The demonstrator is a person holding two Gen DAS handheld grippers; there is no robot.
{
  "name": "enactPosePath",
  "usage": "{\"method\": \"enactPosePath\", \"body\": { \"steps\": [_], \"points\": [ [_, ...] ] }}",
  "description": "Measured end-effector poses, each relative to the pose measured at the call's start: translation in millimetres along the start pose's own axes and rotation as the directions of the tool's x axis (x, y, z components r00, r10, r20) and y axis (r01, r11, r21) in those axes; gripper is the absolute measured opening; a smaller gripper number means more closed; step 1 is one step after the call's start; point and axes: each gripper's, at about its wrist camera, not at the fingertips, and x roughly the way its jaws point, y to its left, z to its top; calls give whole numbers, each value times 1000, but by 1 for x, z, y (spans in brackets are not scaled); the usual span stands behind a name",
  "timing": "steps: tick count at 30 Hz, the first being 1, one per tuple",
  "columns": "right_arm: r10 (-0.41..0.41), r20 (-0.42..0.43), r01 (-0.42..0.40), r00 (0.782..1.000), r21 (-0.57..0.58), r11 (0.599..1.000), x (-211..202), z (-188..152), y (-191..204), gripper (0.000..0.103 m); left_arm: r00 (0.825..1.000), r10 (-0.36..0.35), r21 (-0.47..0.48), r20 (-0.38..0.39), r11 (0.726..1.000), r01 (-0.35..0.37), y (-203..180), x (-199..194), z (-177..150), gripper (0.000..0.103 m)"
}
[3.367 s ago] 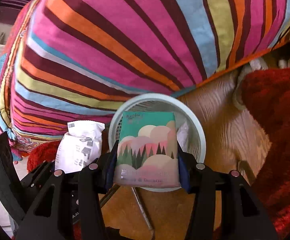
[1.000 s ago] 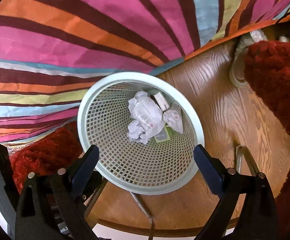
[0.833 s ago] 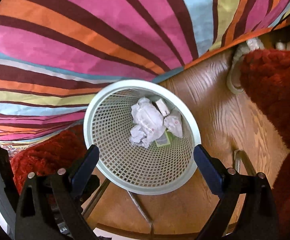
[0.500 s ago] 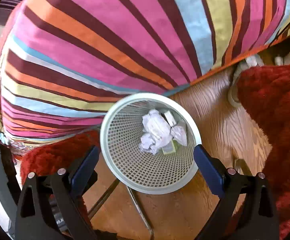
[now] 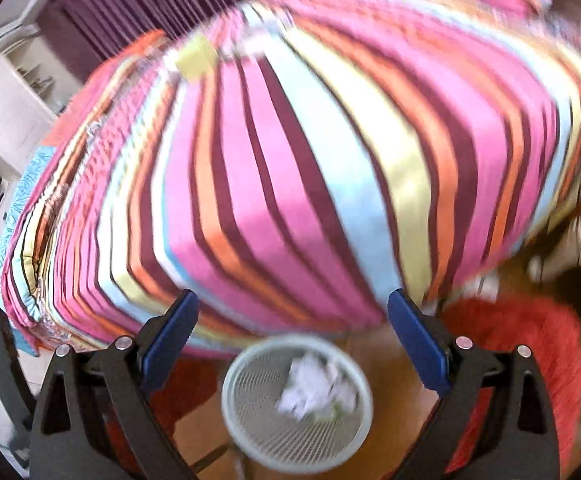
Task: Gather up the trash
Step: 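Move both tools back up toward the remaining trash on the bed, then grasp lime-green box with left tool while right tool grasps green tissue pack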
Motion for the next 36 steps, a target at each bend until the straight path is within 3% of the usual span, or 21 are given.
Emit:
{"method": "enactPosePath", "body": {
  "steps": [5, 11, 23, 36],
  "points": [
    [-3, 132, 23, 991, -148, 989, -8, 32, 15, 91, 996, 7, 4, 92, 1000, -7, -8, -15, 43, 89],
    [26, 163, 7, 986, -202, 979, 9, 68, 14, 91, 991, 8, -25, 132, 1000, -5, -20, -9, 105, 89],
    [46, 109, -8, 993, -318, 948, 52, 139, 20, 91, 990, 1, -27, 140, 1000, 3, -64, 41, 230, 89],
    [77, 66, -42, 995, -418, 907, 112, 206, 29, 91, 995, 10, -87, 98, 996, -1, -75, 108, 324, 89]
  ]
}}
